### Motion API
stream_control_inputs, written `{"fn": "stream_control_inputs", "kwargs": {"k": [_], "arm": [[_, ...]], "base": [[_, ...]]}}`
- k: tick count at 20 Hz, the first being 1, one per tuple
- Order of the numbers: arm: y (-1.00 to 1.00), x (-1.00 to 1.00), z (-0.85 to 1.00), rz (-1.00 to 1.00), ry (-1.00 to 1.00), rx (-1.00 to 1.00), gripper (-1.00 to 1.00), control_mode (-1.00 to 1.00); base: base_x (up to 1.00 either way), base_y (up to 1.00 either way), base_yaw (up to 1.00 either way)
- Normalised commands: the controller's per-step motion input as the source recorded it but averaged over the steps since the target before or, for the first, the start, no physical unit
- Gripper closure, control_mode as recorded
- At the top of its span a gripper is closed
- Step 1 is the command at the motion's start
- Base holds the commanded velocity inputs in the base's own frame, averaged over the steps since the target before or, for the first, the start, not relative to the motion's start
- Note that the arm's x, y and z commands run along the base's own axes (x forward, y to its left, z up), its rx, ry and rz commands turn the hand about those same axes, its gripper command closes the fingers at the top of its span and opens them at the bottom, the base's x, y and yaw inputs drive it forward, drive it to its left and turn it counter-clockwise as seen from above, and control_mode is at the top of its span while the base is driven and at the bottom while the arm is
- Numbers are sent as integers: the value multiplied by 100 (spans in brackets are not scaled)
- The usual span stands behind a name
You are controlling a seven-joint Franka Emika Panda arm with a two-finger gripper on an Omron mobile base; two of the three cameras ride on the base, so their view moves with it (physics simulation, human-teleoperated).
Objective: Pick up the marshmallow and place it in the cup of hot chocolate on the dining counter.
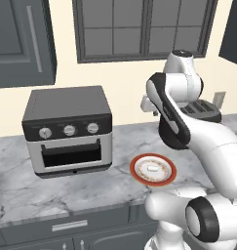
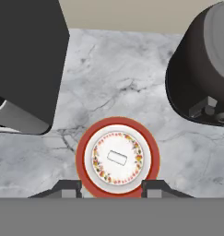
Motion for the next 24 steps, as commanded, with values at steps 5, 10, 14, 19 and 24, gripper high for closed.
{"fn": "stream_control_inputs", "kwargs": {"k": [5, 10, 14, 19, 24], "arm": [[0, -36, -14, 0, -3, 0, -100, -100], [0, -80, -6, 0, -4, 0, -100, -100], [0, -60, -10, 3, -22, 3, -100, -100], [-6, -20, -27, 17, -39, 1, -100, -100], [-22, 4, -25, 26, -16, 2, -100, -100]], "base": [[0, 0, 0], [0, 0, 0], [0, 0, 0], [0, 0, 0], [0, 0, 0]]}}
